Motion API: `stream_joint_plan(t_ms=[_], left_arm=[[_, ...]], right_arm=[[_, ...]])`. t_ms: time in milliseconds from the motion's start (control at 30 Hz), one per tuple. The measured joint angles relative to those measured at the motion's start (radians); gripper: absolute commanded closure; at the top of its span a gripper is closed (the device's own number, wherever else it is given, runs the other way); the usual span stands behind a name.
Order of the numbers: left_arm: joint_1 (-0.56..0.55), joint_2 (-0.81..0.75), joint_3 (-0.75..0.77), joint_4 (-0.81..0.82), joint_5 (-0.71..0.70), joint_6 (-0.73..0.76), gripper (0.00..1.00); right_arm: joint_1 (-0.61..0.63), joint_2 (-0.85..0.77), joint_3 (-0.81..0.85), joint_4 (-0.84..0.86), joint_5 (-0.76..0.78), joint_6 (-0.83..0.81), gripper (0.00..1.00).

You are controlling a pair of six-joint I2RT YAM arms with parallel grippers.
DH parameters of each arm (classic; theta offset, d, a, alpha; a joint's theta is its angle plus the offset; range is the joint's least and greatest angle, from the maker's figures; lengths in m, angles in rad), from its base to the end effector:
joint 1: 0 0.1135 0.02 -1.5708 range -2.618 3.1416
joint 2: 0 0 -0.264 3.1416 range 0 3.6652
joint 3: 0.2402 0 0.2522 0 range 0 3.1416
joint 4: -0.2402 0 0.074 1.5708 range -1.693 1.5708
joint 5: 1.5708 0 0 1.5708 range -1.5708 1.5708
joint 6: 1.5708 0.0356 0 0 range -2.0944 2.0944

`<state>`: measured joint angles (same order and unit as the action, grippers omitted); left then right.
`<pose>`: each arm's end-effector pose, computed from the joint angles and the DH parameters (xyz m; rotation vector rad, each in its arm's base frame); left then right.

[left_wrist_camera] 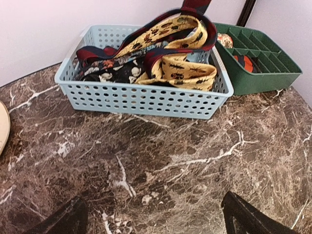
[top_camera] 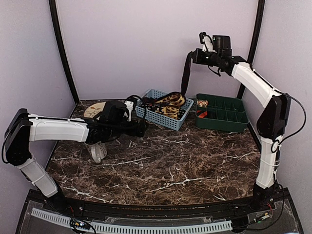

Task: Roll the ties
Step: Pick up the tie from the bin, then put down the tie at the center of the board.

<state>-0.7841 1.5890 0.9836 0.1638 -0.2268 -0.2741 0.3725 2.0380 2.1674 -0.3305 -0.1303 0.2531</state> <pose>0.2596 -0.2476 0.2409 0.3692 1.9950 -0.4480 0.4465 0.1794 0.4185 -0.2034 1.7938 0.5650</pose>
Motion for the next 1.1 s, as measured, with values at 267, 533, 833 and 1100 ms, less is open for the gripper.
stream_joint_plan(t_ms=[267,533,833,1100], left_arm=[[0.114,0.009,0.066,0.105,0.154,0.059,0.01],[0.158,0.194,0.270,0.293,0.307,0.201,0.01],[0.170,0.550,0.605,0.385,0.377,0.290,0.04],[0.216,0.792,0.890,0.379,0.451,0.301,0.06]], right_arm=[[0.000,-0.011,0.068,0.115,-0.175,0.088,1.00],[0.001,-0.120,0.036,0.249,-0.324,0.198,1.00],[0.010,-0.234,0.043,0.418,-0.441,0.306,1.00],[0.014,-0.257,0.043,0.468,-0.484,0.376,1.00]])
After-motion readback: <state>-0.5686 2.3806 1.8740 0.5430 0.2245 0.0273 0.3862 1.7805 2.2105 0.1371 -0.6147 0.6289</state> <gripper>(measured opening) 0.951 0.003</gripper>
